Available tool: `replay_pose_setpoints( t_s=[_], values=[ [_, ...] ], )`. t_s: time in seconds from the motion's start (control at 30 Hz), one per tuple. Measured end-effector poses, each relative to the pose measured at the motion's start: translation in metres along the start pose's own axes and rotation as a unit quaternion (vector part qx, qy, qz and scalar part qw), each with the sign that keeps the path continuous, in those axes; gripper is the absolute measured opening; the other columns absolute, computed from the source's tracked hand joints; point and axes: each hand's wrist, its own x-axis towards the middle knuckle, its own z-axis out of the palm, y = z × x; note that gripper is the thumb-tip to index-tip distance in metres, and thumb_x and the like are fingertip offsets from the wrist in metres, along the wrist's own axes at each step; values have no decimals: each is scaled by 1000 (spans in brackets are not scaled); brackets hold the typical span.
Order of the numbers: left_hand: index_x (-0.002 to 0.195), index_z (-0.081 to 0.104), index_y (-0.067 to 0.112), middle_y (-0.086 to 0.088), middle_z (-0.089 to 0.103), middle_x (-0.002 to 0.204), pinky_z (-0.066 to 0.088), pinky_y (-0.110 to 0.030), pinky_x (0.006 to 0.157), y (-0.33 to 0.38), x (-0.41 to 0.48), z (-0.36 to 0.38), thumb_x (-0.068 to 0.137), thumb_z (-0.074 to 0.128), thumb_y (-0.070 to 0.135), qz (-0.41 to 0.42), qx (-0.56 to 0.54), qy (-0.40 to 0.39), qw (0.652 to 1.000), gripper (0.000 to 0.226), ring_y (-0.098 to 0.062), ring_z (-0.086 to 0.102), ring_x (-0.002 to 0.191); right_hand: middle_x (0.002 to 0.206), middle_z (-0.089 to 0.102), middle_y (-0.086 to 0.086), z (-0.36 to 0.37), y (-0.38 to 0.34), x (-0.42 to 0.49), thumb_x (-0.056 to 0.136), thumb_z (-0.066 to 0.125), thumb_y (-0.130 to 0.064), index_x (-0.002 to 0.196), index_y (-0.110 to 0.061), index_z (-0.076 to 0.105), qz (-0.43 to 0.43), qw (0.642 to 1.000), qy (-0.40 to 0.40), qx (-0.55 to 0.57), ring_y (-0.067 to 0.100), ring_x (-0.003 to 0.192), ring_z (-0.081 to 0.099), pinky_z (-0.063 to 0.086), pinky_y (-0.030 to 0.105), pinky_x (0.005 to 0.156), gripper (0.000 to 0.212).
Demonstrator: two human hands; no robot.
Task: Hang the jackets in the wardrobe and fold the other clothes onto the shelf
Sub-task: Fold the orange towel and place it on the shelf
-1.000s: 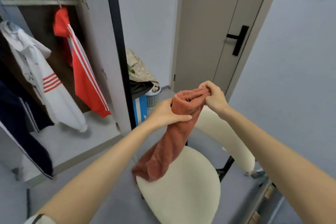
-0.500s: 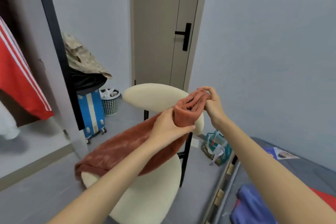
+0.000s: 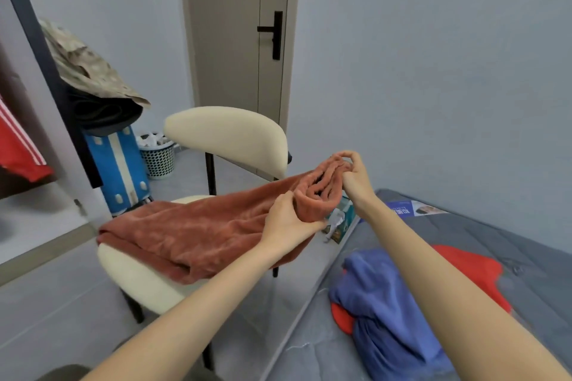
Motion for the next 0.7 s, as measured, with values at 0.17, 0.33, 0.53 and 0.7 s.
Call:
replay_pose_setpoints(
  t_s=[0.17,0.33,0.53,0.7],
  values=[
    [107,57,31,18,64,99,49,-14,80,-23,-5,-12,64,87,33,-60,-53,22,997,52,0,62,94,88,61,6,21,17,3,89,28,15,113,-10,43,23,999,-31,-28,8,68,62,49,15,50,37],
    [116,60,27,6,67,115,52,-34,96,-68,-5,-42,71,85,25,-162,-133,5,978,52,-9,63,105,96,62,3,73,43,24,83,31,10,107,-16,45,50,985,-100,-133,13,83,59,47,24,65,38],
    [107,60,39,13,70,104,59,-29,74,-135,-4,-77,79,78,31,-292,-235,-5,927,34,-3,67,93,94,59,-1,148,82,51,79,37,1,109,-15,47,80,952,-192,-223,17,89,56,43,26,66,36],
    [112,59,35,10,70,107,57,-24,68,-194,-3,-102,79,76,41,-373,-260,13,891,38,-7,67,95,90,60,-1,212,121,66,81,41,-4,106,-20,47,100,934,-241,-242,17,86,59,49,31,70,30]
  ],
)
